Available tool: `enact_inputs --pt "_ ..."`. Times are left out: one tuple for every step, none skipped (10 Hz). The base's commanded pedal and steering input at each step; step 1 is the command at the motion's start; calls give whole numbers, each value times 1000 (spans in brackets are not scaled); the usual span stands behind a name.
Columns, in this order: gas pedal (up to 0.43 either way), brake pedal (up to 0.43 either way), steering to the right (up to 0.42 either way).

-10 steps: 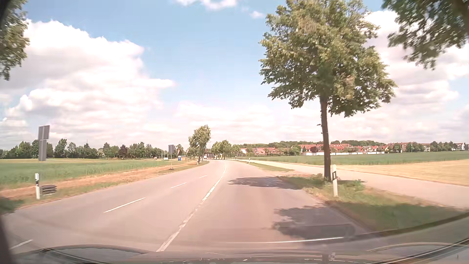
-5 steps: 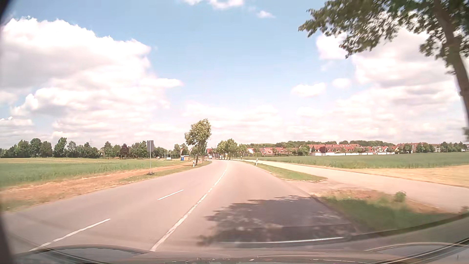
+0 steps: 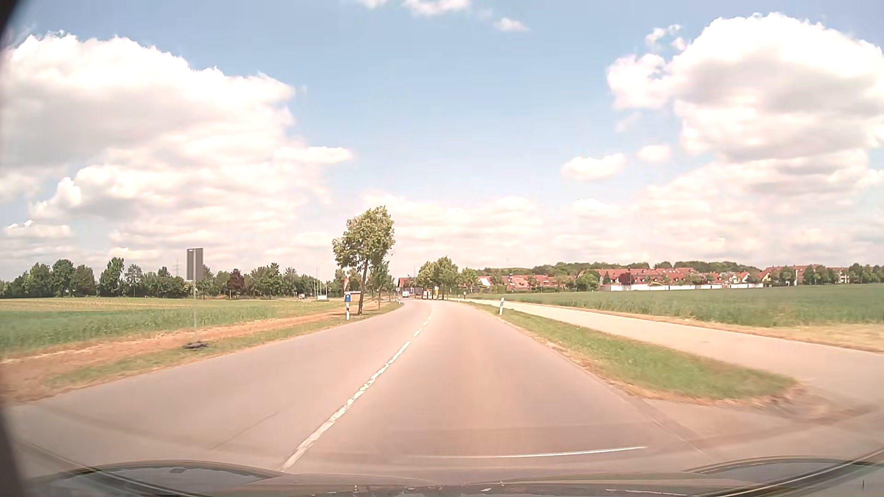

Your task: Follow the waypoints while adhering to traffic rules and regulations

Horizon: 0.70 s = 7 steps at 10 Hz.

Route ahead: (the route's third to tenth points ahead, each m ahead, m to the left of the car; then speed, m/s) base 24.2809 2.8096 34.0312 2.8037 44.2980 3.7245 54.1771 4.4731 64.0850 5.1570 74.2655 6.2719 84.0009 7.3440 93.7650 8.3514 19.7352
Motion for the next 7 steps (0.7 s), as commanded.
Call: enact_inputs --pt "209 12 -14" --pt "197 6 -13" --pt "197 6 -12" --pt "189 12 -12" --pt "169 12 -12" --pt "169 12 -12" --pt "150 12 -12"
